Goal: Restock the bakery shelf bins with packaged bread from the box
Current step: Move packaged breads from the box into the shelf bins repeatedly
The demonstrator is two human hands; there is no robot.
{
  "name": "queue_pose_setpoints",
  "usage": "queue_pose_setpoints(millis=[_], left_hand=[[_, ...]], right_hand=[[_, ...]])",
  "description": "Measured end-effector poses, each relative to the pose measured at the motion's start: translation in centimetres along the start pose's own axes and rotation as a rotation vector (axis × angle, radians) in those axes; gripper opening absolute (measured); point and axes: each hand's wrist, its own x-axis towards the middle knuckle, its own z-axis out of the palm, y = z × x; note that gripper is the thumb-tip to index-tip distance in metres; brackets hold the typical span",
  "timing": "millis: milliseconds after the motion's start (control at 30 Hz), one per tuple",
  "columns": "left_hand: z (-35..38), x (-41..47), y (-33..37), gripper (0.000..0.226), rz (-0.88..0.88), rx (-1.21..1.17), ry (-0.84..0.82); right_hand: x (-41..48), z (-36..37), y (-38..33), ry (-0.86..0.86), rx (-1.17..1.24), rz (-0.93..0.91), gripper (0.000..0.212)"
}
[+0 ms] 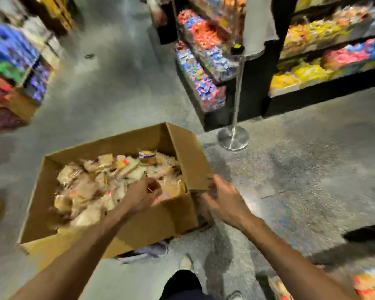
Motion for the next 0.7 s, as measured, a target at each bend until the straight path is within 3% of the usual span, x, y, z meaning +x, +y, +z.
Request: queue_pose_setpoints(millis=[167, 333, 500, 700], left_hand=[[-0.7, -0.7, -12.4, 0.006, -0.325, -0.172, 0.05], [0.6, 3.0, -22.2, 0.009, -0.471, -0.262, -0.048], [3.1, 7.7, -26.7, 0.014, -0.508, -0.323, -0.21], [7.3, 13.4, -28.6, 0.046, -0.601, -0.376, -0.268]], right_hand=[[7.3, 7.5, -4.2, -0.229, -0.049, -0.076, 0.044], [14.9, 14.8, -4.9, -0.42, -0.228, 0.052, 0.045], [21.2, 20.9, -2.9, -0.571, -0.385, 0.203, 0.037], [25.3, 26.8, -0.3, -0.642, -0.458, 0.284, 0.033]])
